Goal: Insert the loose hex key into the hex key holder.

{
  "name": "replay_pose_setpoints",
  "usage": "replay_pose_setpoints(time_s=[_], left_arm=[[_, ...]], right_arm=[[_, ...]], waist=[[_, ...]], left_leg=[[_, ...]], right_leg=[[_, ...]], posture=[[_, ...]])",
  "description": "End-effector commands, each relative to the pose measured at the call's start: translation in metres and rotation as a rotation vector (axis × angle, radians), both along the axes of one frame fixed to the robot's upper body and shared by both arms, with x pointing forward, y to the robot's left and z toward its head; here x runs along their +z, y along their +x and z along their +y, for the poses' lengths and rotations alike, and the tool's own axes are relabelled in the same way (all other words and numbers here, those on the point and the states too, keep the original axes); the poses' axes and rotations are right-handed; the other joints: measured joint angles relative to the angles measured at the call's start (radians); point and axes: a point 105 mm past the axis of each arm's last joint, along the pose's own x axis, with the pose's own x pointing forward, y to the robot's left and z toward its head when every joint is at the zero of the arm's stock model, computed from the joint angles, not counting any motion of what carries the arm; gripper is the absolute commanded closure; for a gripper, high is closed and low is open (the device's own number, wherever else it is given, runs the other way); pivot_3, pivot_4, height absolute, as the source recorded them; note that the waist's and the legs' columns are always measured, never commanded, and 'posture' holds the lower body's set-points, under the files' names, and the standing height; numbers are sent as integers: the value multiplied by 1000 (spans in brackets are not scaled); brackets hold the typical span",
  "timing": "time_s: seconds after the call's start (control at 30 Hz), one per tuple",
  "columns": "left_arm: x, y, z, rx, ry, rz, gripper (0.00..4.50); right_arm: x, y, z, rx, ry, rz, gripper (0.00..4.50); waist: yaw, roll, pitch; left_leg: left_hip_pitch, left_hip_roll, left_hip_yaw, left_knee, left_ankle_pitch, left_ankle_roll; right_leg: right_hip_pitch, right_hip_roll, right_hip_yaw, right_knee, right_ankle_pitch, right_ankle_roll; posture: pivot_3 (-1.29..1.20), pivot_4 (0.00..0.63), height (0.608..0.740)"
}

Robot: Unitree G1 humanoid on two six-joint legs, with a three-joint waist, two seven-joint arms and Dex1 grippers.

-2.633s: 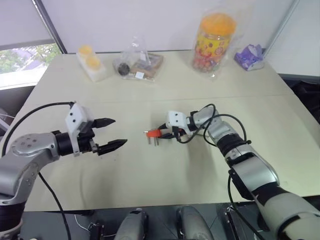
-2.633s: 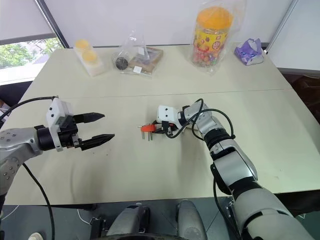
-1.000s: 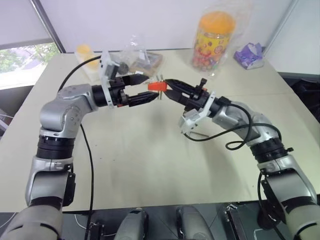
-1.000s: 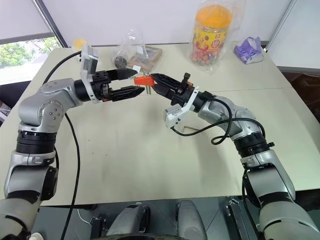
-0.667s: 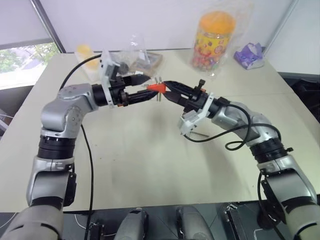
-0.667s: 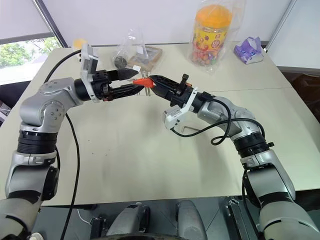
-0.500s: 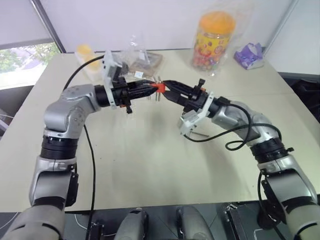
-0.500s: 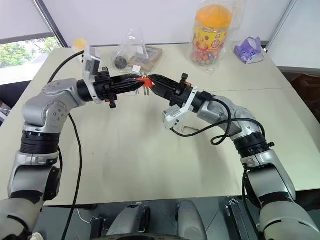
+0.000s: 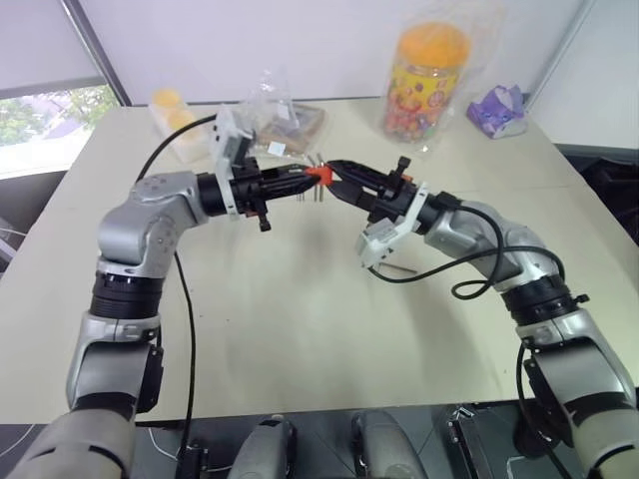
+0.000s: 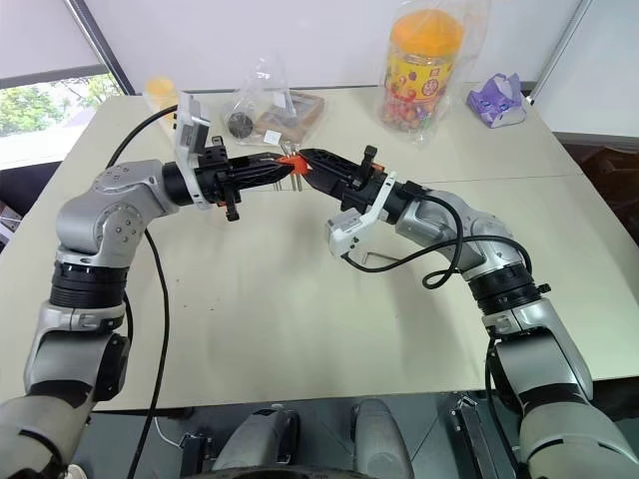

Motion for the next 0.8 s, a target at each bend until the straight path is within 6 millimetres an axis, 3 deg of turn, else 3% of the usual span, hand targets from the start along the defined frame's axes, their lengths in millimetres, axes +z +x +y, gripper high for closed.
replay_pose_setpoints(time_s=[0.03, 0.1, 0.13, 0.8], left_arm=[[4, 0, -3, 2, -3, -22, 3975], [5, 1, -3, 3, -6, -21, 3975], [5, 1, -3, 4, -6, -21, 4495], [0, 3, -7, 15, 5, -29, 4495]], right_arm=[[20, -15, 10, 75, 44, -66, 3477], [21, -15, 10, 74, 45, -65, 3477], [21, -15, 10, 74, 46, -64, 3477], [19, -13, 9, 58, 52, -30, 3477]], waist=[[0, 0, 0], [0, 0, 0], [0, 0, 0], [0, 0, 0]], left_leg=[[0, 0, 0, 0, 0, 0], [0, 0, 0, 0, 0, 0], [0, 0, 0, 0, 0, 0], [0, 0, 0, 0, 0, 0]], right_leg=[[0, 0, 0, 0, 0, 0], [0, 0, 0, 0, 0, 0], [0, 0, 0, 0, 0, 0], [0, 0, 0, 0, 0, 0]], posture=[[0, 150, 740], [0, 150, 740], [0, 150, 740], [0, 150, 740]])
